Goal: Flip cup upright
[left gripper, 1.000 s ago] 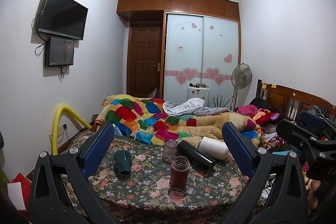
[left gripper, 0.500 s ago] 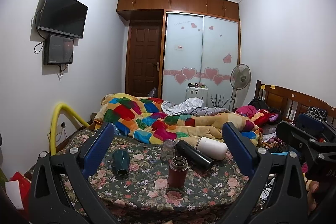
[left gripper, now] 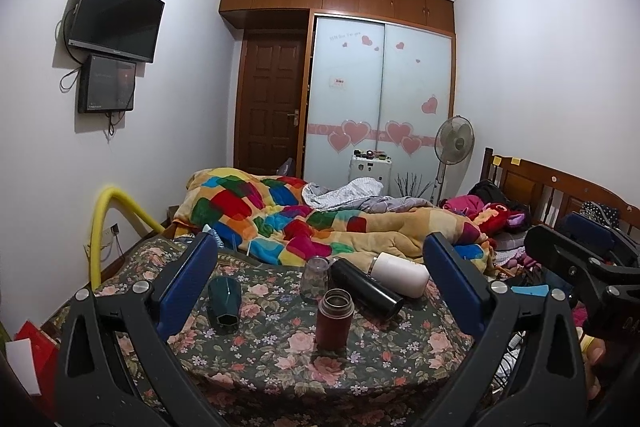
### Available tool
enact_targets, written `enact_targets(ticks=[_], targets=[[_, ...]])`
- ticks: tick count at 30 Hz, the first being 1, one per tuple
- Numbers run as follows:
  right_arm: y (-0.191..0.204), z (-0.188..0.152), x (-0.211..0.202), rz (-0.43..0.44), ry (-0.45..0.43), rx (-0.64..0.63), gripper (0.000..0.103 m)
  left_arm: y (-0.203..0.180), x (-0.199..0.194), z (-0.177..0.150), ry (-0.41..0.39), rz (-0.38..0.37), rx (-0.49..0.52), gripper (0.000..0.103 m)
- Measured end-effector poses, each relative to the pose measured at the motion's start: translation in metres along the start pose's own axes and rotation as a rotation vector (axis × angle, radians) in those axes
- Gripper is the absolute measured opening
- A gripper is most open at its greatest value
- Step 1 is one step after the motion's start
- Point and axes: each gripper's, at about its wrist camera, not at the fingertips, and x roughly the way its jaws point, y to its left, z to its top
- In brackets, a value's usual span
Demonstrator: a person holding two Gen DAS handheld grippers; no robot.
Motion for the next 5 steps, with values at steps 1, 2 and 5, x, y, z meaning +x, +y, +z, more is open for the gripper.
enact_targets(ticks=[1,2,5], targets=[[0.0019,0.0014,0.0027,-0.001,0.003,-0.001,0.103,0.0007,0.0004,-0.0006,0.001,-0.001,-0.001,0.103],[0.0029,0.0009,0.0037,-0.001,0.008,-0.003,0.103,0.0018,0.001,-0.0016,0.002,-0.003,-0.001,0.103],[0.0079,0.0017,0.0104,0.002,0.022,-0.01,0.103,0.007,0.0034,-0.0039,0.009,0.002,-0.005,0.103]])
